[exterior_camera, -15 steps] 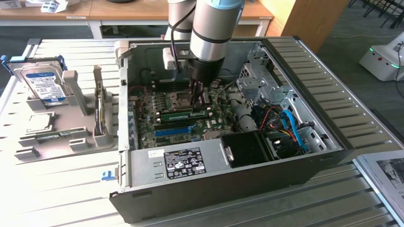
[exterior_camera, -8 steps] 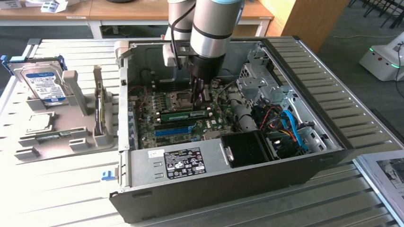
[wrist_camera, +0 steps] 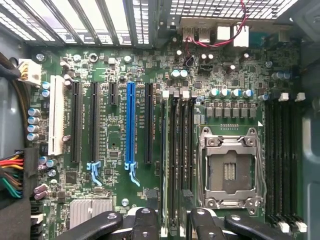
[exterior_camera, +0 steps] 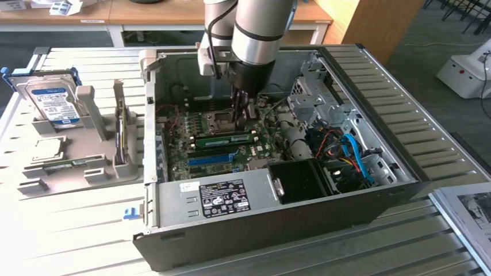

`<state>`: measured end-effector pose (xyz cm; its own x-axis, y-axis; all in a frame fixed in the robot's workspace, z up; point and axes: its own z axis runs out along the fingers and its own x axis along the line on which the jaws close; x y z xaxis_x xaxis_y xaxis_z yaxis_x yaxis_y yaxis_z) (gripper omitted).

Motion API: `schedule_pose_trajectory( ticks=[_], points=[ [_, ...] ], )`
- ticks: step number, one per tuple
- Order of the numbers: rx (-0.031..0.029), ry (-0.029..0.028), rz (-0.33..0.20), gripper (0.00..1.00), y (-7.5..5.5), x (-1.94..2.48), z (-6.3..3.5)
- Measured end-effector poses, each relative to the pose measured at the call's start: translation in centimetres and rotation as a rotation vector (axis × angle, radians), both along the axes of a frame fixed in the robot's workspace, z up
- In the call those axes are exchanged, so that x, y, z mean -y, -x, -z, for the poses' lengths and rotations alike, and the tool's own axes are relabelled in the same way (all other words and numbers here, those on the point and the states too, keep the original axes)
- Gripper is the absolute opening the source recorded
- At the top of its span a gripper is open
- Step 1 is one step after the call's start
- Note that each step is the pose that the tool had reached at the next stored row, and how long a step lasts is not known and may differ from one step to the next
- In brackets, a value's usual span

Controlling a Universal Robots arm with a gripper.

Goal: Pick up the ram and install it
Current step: 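Insert the ram into the slot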

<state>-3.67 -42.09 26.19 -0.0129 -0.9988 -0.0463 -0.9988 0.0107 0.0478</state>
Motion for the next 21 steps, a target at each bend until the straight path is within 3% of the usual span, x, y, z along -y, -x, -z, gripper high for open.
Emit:
schedule_pose_trajectory(
  ticks=[21],
  points=[
    [0.0000, 0.0002, 0.000, 0.31, 0.0, 0.00, -2.53]
  ],
)
